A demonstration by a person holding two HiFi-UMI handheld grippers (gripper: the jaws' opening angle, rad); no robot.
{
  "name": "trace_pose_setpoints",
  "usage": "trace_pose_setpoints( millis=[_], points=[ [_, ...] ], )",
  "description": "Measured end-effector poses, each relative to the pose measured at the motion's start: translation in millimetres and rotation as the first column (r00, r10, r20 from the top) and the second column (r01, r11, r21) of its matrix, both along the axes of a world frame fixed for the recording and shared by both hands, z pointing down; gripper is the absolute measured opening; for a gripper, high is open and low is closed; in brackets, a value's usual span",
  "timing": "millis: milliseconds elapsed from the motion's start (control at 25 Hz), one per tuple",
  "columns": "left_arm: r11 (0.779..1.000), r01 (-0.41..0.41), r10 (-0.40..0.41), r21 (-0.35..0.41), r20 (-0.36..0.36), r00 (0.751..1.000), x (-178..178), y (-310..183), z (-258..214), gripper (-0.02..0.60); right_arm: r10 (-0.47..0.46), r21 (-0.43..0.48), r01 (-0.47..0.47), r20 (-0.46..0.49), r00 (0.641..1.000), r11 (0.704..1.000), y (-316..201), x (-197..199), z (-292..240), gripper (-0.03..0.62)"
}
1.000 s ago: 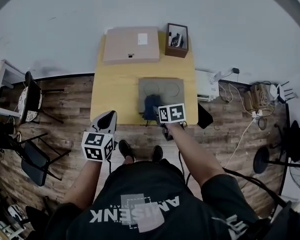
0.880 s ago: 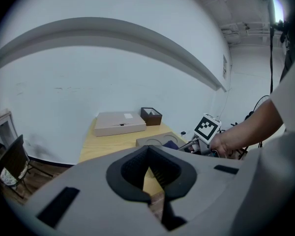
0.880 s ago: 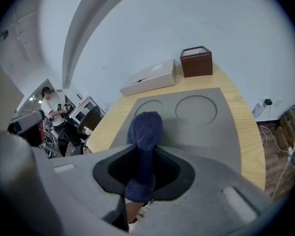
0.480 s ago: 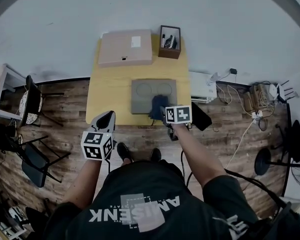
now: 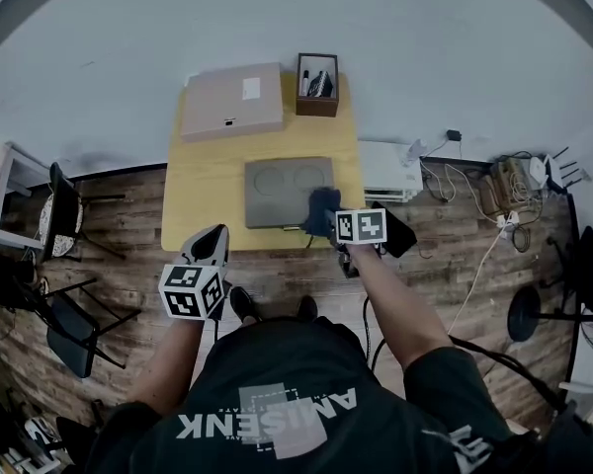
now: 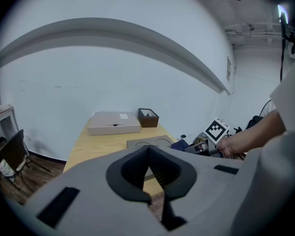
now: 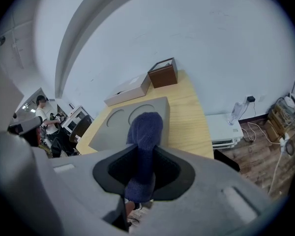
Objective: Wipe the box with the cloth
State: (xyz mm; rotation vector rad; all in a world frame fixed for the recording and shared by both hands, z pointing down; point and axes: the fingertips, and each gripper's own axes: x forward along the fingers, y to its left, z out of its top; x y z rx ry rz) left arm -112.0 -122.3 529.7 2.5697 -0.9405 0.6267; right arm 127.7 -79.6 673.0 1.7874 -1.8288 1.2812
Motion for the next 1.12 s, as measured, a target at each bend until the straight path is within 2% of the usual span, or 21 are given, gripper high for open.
trace_pose_setpoints(
  millis=[280, 400, 520, 640, 760, 880, 960, 1120],
  points=[
    [1.0, -0.005, 0.005, -0.012, 0.012, 1.0, 9.3, 18.3, 3.4, 0.002, -0.006, 0.039, 0.009, -0.067, 0.998, 0.999, 12.5, 28.5, -2.3, 0.084],
    [1.0, 0.019, -0.018, -0.022, 0.032, 0.999, 7.0, 25.7, 7.5, 0.002, 0.015, 0.011, -0.014, -0.099, 0.995, 1.0, 22.9, 48.7, 6.5, 0.084],
    [0.999, 0.032, -0.031, -0.025, 0.047, 0.998, 1.1, 34.0, 11.0, 0.002, 0.045, 0.0, -0.045, -0.091, 0.995, 0.999, 39.5, 61.7, 14.7, 0.084],
    [0.999, 0.036, -0.035, -0.028, 0.049, 0.998, -9.5, 36.0, 13.6, 0.002, 0.063, 0.047, -0.06, -0.073, 0.995, 0.997, 43.8, 58.9, 2.9, 0.084],
    [0.999, 0.03, -0.029, -0.032, 0.044, 0.999, -23.4, 40.1, 15.5, 0.002, 0.037, 0.106, -0.031, -0.057, 0.998, 0.994, 43.1, 31.9, -21.1, 0.084],
    [1.0, -0.014, 0.014, -0.01, 0.029, 0.999, -31.0, 42.7, 6.9, 0.002, -0.075, 0.158, 0.088, -0.091, 0.993, 0.984, 39.1, -12.3, -47.3, 0.084],
    [1.0, -0.027, 0.027, 0.0, 0.019, 0.999, -43.5, 43.5, 0.9, 0.002, -0.137, 0.163, 0.153, -0.106, 0.985, 0.975, 38.7, -47.6, -54.9, 0.084],
    [1.0, -0.006, 0.006, -0.013, 0.01, 1.0, -75.5, 39.9, -1.2, 0.002, -0.211, 0.146, 0.222, -0.086, 0.974, 0.964, 29.0, -112.7, -53.0, 0.084]
  ],
)
